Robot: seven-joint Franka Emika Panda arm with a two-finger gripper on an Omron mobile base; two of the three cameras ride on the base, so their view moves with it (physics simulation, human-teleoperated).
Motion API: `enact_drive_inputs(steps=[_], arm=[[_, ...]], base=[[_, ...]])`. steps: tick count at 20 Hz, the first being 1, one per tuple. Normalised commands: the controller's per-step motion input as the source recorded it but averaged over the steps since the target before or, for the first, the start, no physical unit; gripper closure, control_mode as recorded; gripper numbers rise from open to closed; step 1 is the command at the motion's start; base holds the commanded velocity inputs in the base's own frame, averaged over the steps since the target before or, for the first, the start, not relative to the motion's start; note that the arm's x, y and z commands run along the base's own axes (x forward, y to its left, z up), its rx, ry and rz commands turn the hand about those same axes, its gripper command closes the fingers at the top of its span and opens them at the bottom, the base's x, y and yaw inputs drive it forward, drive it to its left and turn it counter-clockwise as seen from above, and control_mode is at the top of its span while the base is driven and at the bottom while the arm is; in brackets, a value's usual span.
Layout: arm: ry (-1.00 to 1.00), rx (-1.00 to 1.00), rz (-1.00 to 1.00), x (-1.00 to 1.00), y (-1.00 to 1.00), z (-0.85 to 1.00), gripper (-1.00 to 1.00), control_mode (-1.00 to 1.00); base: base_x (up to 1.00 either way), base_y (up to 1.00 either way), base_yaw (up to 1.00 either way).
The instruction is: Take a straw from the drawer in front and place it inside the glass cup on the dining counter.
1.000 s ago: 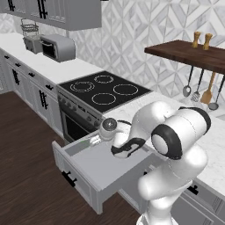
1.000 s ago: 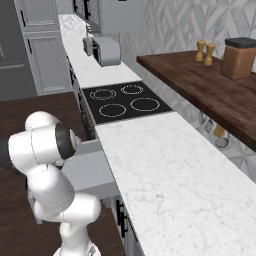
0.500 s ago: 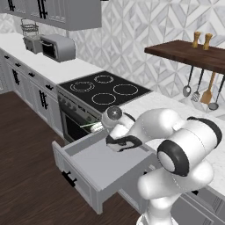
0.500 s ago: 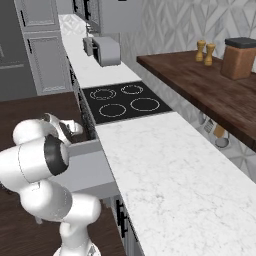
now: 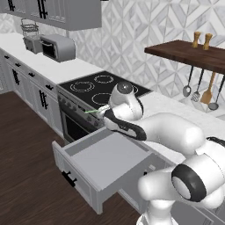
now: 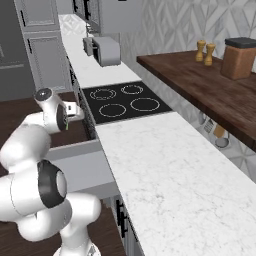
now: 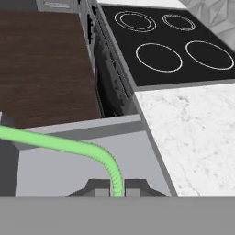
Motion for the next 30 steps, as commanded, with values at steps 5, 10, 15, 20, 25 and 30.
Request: enact_drive_inputs(steps=[5,10,15,20,25,30], arm=[[0.22,-0.04,-0.02,-0.30,-0.25,0.47,1.00,-1.00],[0.19,-0.01,-0.02,-0.01,-0.01,-0.11,1.00,-1.00],[0.14,0.00,0.00,-0.10,-0.04,-0.66,1.00,-1.00],[0.07,0.00,0.00,-0.29,-0.02,-0.47,1.00,1.00],[0.00,0.00,0.00,0.00,0.00,0.00,1.00,1.00],[0.00,0.00,0.00,0.00,0.00,0.00,1.00,1.00]], base=[[0.00,0.00,0.00],[0.00,0.00,0.00],[0.00,0.00,0.00],[-0.16,0.00,0.00],[-1.00,0.02,0.00],[-1.00,0.49,0.21]])
